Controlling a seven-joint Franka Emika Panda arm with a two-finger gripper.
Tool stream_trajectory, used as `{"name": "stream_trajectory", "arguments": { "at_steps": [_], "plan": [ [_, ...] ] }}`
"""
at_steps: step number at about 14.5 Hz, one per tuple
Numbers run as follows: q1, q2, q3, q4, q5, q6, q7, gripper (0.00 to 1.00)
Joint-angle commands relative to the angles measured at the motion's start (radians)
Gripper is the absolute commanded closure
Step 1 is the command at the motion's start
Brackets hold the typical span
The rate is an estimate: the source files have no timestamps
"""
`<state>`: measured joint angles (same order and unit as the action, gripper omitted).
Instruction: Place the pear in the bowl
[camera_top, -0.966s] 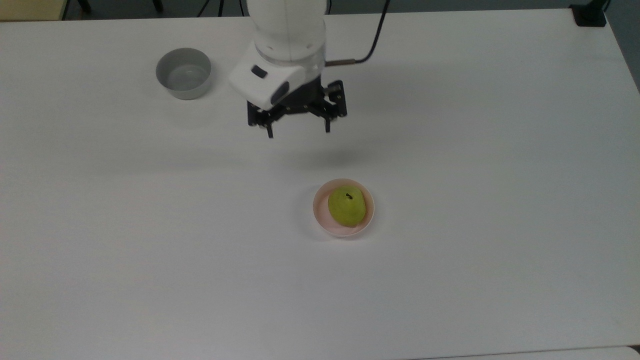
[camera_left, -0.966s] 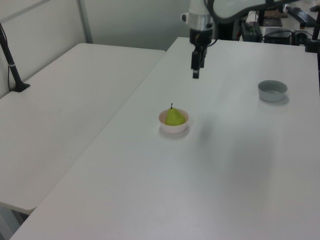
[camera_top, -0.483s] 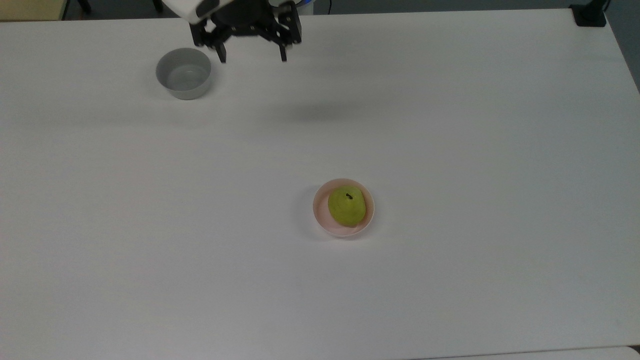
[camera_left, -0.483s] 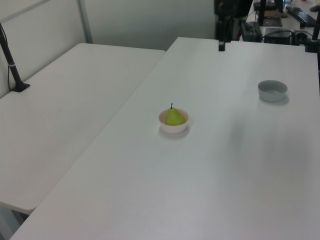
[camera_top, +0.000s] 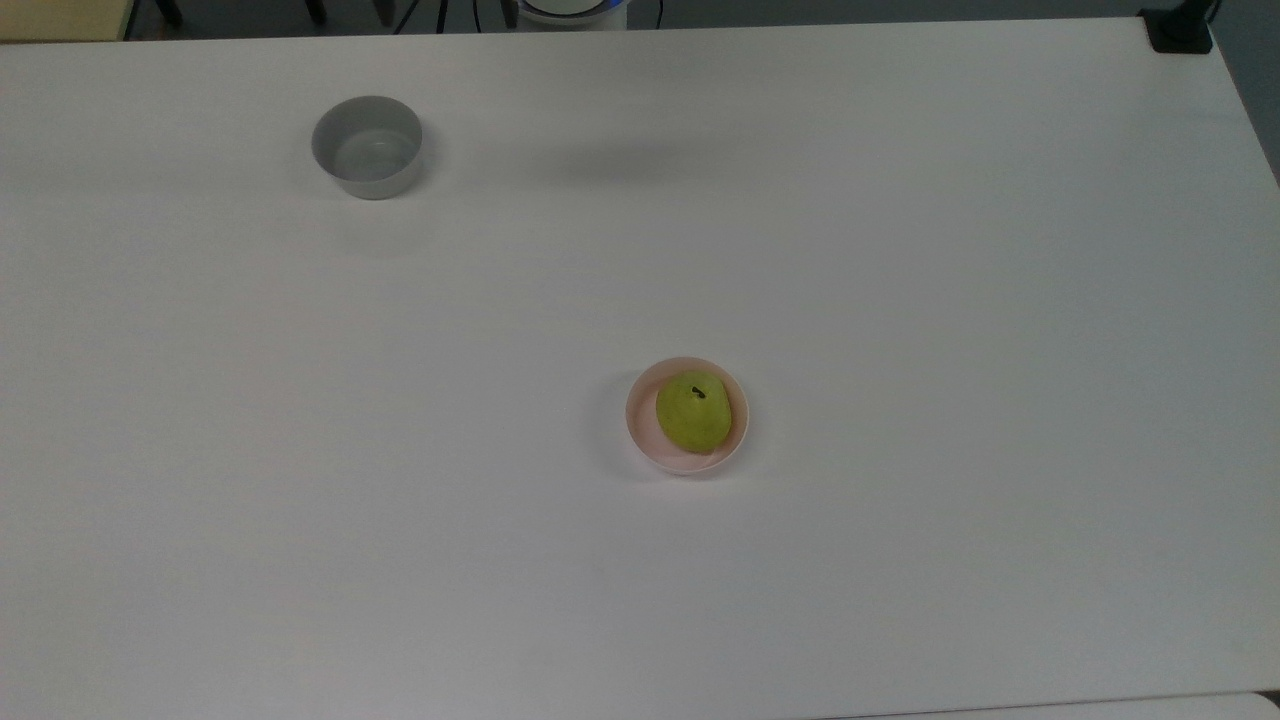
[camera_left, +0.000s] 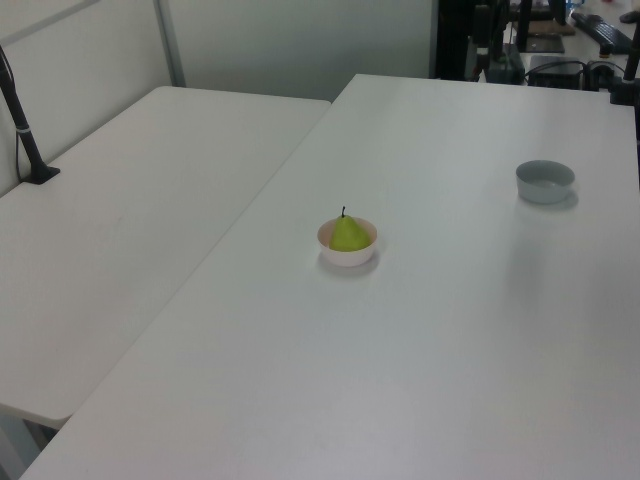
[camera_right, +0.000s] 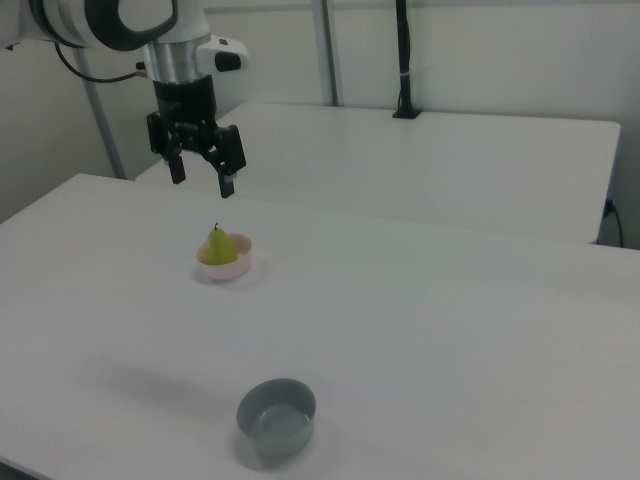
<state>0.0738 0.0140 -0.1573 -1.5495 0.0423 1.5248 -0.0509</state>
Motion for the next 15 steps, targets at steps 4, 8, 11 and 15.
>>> {"name": "stream_trajectory", "arguments": {
  "at_steps": [4,8,11,15],
  "plan": [
    [-0.055,-0.04,0.035,-0.077,-0.015,0.165,-0.096,0.0],
    [-0.051,-0.034,0.035,-0.075,-0.007,0.187,-0.092,0.0],
    [-0.054,-0.034,0.035,-0.075,-0.004,0.184,-0.093,0.0],
    [-0.051,-0.032,0.038,-0.075,-0.005,0.184,-0.089,0.0]
  ]
}}
